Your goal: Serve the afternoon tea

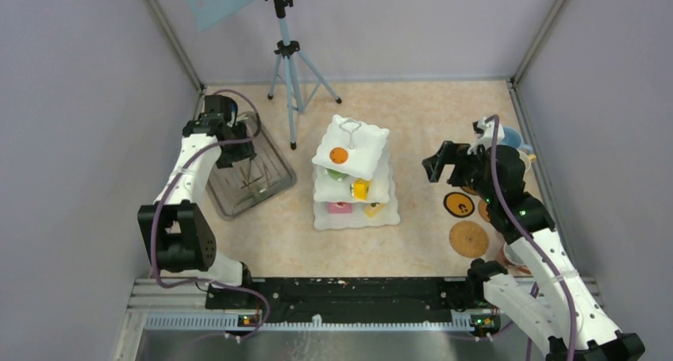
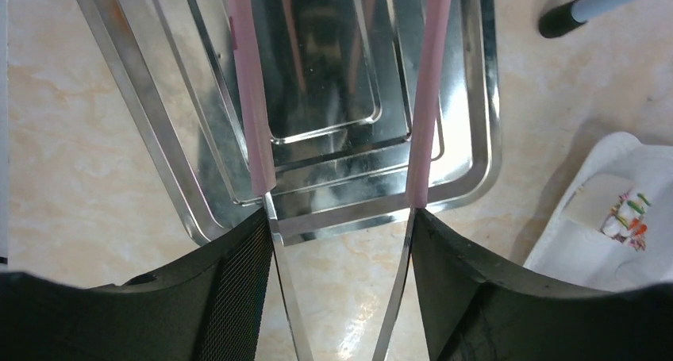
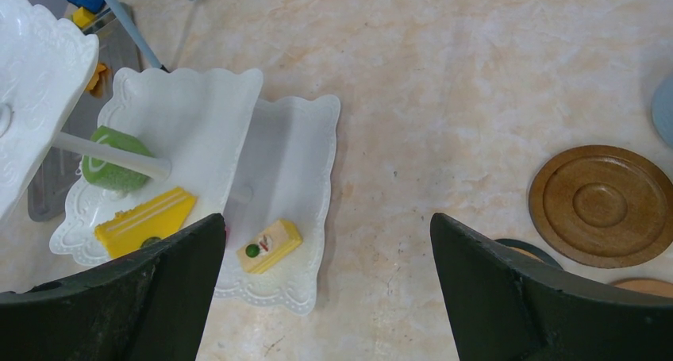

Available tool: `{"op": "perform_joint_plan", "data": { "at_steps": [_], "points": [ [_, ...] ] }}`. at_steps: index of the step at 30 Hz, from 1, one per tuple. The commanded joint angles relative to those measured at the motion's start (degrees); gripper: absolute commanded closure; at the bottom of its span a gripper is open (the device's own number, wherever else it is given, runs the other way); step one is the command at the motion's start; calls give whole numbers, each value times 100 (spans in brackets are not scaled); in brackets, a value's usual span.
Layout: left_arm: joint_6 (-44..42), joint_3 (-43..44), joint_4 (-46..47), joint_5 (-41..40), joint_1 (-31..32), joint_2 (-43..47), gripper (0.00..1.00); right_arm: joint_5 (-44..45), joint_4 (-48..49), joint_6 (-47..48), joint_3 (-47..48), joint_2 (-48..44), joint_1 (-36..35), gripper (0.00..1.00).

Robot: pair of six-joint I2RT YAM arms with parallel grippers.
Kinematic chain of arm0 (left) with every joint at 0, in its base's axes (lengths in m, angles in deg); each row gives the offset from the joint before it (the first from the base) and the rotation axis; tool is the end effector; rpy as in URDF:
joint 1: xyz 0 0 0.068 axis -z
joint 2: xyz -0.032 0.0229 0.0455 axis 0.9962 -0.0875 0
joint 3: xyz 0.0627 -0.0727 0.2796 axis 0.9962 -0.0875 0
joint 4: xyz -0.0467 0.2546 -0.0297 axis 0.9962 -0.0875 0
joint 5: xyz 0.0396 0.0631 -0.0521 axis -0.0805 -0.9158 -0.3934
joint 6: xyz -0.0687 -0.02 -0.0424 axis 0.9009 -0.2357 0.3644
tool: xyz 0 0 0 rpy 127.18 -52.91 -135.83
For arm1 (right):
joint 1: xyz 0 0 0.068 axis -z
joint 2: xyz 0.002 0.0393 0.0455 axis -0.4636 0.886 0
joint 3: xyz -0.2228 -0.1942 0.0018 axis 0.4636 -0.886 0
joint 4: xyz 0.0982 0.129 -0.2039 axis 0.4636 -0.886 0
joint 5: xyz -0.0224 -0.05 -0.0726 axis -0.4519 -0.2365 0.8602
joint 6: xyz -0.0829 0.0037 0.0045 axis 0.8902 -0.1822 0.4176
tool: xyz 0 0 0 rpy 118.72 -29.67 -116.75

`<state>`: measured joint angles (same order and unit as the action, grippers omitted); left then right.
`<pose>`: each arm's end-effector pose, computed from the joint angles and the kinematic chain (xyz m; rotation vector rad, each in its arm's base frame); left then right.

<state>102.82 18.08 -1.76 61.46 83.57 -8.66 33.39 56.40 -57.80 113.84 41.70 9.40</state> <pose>0.3217 0.0144 0.2859 -0.4895 2.5502 0.0073 0.1729 0.0591 0.3313 0.0043 1.9620 0.4657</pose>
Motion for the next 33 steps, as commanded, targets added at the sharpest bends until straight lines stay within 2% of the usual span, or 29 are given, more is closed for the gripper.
{"op": "perform_joint_plan", "data": {
  "at_steps": [1, 11, 17, 23, 28, 33],
  "points": [
    [-243, 96, 405, 242, -296, -335, 33, -59, 246, -38, 0, -29, -45, 1],
    [-308, 98, 437, 486, -483, -1122, 32, -97, 302, -61, -51, 7, -46, 1],
    [-351, -20, 663, 260, -483, -1323, 38, -117, 324, -77, -62, 47, -48, 1],
    [-351, 212, 751, 299, -483, -1684, 40, -140, 374, -100, -97, 80, -50, 1],
    [-335, 243, 798, 262, -474, -1749, 53, -152, 355, -103, -91, 65, -50, 1],
    [-316, 135, 815, 97, -444, -1185, 70, -140, 355, -96, -88, 65, -48, 1]
  ]
}}
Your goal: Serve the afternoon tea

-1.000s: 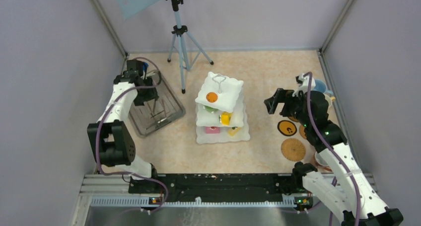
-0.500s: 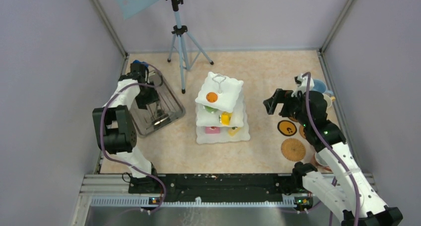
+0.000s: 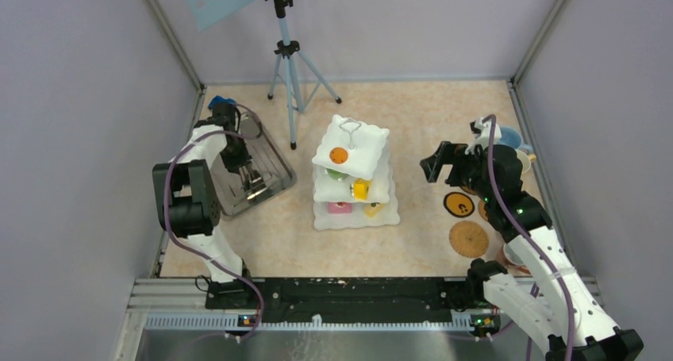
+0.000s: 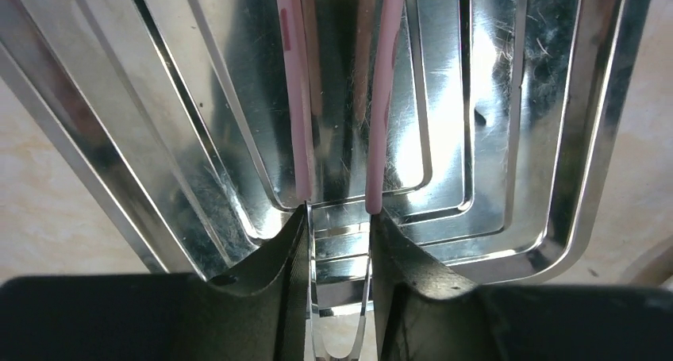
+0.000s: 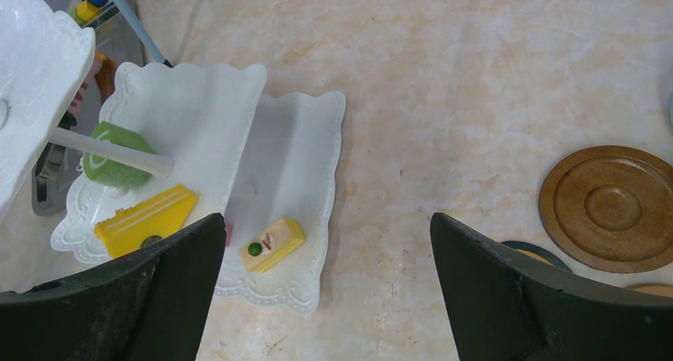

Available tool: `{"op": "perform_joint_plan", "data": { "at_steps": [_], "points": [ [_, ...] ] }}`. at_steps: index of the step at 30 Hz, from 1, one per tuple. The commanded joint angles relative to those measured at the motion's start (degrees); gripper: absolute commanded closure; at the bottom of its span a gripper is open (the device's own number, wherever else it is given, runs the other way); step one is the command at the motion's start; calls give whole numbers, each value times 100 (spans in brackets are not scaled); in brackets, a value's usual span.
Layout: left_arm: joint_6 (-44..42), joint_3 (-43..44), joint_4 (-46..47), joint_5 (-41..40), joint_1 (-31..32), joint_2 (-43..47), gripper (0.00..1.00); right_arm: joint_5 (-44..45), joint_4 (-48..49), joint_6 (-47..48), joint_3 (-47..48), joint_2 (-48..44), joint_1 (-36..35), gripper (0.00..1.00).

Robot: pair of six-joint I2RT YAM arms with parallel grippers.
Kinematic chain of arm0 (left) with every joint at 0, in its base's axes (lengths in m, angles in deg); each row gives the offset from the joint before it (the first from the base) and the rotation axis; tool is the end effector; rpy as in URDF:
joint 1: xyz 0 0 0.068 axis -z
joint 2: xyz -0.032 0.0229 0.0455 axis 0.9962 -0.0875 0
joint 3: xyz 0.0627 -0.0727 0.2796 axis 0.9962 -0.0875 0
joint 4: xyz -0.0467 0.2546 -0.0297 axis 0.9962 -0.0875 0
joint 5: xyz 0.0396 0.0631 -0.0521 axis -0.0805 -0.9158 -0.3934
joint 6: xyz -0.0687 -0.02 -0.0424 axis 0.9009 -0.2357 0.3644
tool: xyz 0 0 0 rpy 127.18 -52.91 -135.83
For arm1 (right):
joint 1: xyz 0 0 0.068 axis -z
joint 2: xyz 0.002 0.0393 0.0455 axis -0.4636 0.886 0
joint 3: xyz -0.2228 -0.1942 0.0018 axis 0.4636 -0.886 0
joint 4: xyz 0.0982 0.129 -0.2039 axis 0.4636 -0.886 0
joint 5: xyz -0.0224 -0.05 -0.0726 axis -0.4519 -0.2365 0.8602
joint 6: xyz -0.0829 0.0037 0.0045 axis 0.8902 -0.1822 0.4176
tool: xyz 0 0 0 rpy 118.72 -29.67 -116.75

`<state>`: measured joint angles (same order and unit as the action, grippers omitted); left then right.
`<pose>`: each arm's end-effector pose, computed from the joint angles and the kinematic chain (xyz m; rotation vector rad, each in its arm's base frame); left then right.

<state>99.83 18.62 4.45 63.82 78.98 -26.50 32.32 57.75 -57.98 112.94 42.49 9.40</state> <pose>0.3750 0.0430 0.1920 -0.5426 2.7410 0.0266 0.1768 0.0618 0.3263 -0.0051 1.9702 0.4842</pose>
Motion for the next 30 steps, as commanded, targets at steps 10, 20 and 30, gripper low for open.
{"op": "perform_joint_plan", "data": {
  "at_steps": [10, 20, 30],
  "points": [
    [-365, 255, -148, 744, 161, 2255, 76, -44, 185, -102, 152, 109, -43, 1],
    [-1536, -53, 718, 2084, 2041, 4124, 74, 138, -86, -20, 485, 245, -48, 1],
    [-1892, -166, 419, 2672, 2883, 4246, 72, 211, -242, -121, 546, 169, -50, 2]
  ]
}}
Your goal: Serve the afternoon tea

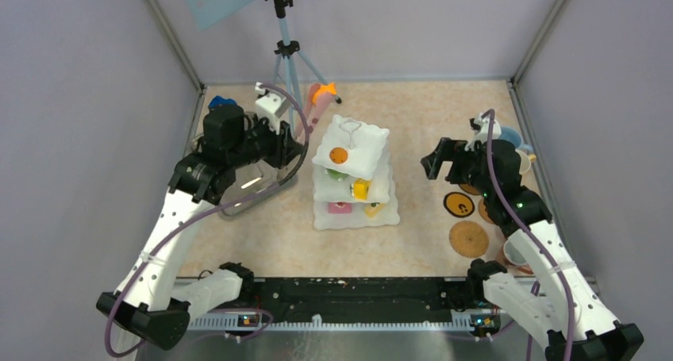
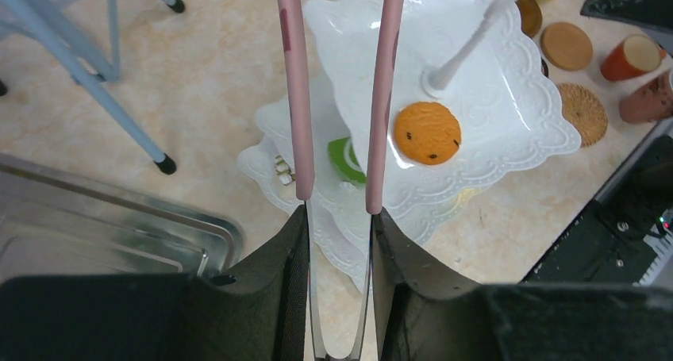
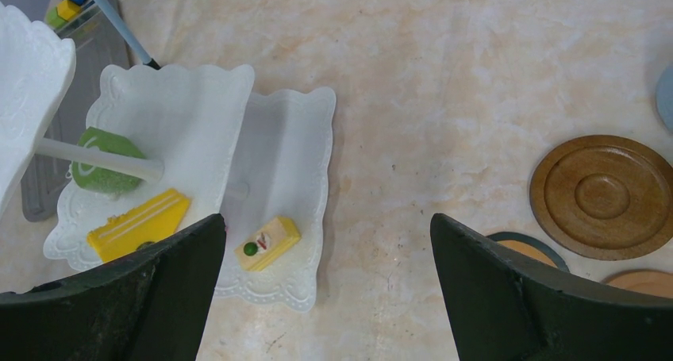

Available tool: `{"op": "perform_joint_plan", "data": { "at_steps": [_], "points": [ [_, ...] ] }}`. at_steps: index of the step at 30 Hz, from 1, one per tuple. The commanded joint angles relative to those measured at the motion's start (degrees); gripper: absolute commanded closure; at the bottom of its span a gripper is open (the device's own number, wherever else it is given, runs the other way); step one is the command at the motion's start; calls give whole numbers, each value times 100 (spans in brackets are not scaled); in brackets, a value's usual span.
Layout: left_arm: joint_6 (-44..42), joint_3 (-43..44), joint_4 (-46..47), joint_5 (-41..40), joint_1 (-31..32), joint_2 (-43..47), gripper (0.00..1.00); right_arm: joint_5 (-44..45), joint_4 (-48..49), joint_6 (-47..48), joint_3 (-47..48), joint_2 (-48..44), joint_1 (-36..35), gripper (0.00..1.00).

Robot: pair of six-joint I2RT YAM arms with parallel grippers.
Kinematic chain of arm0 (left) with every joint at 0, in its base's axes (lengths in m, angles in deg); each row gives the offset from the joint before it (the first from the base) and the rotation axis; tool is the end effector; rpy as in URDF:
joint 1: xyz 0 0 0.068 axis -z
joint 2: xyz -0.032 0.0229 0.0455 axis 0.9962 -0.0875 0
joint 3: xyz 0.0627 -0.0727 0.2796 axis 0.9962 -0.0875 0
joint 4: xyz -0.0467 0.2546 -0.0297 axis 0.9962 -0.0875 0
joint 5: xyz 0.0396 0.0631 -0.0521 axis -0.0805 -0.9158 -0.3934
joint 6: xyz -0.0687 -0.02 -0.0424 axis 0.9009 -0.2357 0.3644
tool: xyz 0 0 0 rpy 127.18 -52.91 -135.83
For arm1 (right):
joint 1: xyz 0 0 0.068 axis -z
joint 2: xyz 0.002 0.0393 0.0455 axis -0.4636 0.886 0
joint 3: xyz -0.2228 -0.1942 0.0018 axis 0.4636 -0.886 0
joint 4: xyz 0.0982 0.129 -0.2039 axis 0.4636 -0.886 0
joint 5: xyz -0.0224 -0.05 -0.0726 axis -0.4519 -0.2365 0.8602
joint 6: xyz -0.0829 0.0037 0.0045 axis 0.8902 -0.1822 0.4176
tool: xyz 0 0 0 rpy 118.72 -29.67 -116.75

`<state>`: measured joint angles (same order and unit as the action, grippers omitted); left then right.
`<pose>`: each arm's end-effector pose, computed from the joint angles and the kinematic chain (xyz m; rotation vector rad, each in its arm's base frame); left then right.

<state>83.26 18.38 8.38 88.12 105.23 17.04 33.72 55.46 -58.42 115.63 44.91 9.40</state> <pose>0.2018 -0.1028 0.4262 0.6022 1.8974 -0.5913 0.1832 0.0621 0.3314 0.0199 2.0034 0.4573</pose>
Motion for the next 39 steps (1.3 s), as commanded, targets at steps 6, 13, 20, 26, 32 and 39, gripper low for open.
{"op": "perform_joint_plan", "data": {
  "at_steps": [6, 13, 20, 26, 32, 39],
  "points": [
    [-207, -315, 48, 479, 382, -120, 71, 115, -110, -74, 251, -167, -50, 1],
    [-118, -351, -88, 530, 451, -332, 64, 115, -121, -66, 224, -199, -46, 1],
    [-127, -327, -198, 576, 524, -368, 54, 115, -73, -63, 150, -212, -50, 1],
    [-129, -226, -266, 442, 541, -374, 47, 106, -50, -53, 123, -217, -45, 1],
    [-65, -56, -224, 124, 539, -234, 48, 88, -40, -51, 95, -238, -46, 1],
    [124, 55, 64, -1163, 533, 465, 47, 63, -28, -39, 75, -274, -50, 1]
  ]
}}
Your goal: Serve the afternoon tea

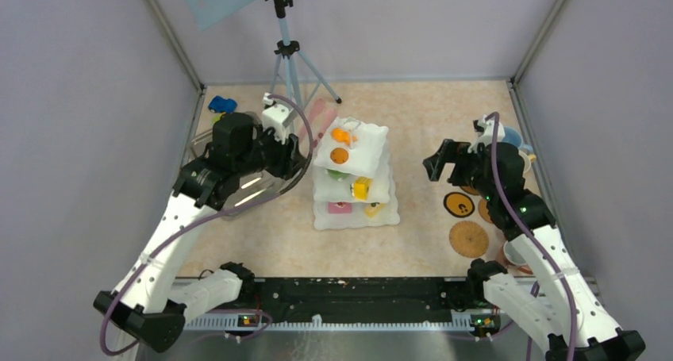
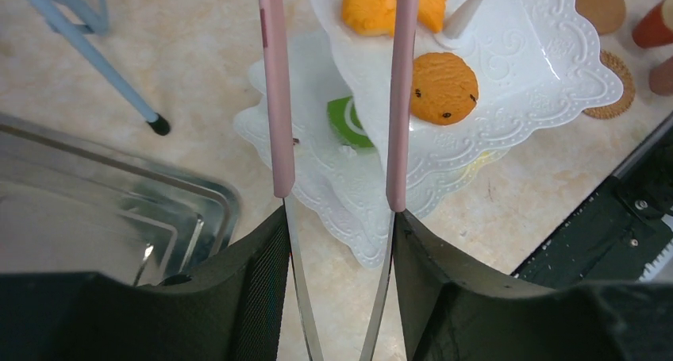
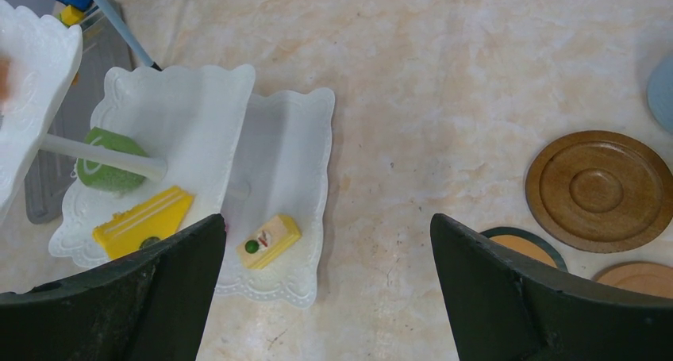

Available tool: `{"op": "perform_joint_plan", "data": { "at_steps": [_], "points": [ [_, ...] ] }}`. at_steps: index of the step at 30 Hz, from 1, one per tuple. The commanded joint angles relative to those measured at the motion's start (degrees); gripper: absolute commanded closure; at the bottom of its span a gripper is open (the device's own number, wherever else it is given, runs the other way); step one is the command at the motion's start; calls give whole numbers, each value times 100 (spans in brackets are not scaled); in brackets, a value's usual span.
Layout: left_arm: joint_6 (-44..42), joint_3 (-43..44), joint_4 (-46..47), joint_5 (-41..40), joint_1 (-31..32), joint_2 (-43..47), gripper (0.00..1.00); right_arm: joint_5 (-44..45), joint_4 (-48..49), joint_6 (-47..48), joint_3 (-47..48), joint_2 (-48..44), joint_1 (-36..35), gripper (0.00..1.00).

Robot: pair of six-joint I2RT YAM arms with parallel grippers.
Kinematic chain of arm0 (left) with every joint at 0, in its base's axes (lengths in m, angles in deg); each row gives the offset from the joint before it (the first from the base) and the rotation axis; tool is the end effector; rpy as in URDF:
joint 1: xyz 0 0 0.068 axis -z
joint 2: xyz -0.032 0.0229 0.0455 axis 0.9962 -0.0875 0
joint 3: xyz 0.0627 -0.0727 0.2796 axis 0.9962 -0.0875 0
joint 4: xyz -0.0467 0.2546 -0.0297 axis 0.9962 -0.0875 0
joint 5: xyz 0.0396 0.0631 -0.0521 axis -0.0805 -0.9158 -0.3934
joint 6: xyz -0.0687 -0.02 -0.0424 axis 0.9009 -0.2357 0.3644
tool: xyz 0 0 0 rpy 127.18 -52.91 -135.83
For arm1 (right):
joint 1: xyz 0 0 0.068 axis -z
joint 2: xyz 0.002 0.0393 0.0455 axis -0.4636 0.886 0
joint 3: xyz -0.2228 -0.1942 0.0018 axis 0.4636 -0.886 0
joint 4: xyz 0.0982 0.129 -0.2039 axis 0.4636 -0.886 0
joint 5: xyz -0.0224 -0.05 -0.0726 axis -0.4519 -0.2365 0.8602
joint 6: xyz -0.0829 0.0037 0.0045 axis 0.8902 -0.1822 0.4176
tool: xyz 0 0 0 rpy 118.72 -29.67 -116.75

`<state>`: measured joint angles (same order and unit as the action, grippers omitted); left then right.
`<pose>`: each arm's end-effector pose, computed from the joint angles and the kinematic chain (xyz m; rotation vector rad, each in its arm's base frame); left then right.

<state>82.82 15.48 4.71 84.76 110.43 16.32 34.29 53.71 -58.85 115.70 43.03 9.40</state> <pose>0.1965 -0.1186 0.3970 0.6746 2.0156 -0.5859 0.1750 0.0586 0.3332 0.0339 1.9992 0.4533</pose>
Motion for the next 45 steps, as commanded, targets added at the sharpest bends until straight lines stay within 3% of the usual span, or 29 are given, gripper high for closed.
{"op": "perform_joint_plan", "data": {
  "at_steps": [1, 7, 15, 23, 30, 45],
  "points": [
    [271, 342, 434, -1043, 6, 615, 47, 5, 149, 14, 61, -86, -44, 1],
    [1124, 427, 61, -3076, 10, 751, 43, -21, 177, 89, 52, -70, -45, 1],
    [2150, 562, -1455, -4337, -127, -499, 43, -230, 357, 79, -68, 6, -50, 1],
    [1879, -59, -627, -3193, -2006, -1590, 43, -377, 479, 56, -140, 20, -44, 1],
    [2111, 17, -121, -3154, -2629, -2933, 41, -496, 561, 0, -228, 20, -50, 1],
    [2169, 630, 249, -2608, -3415, -4395, 39, -497, 620, -3, -353, 44, -50, 1]
  ]
}}
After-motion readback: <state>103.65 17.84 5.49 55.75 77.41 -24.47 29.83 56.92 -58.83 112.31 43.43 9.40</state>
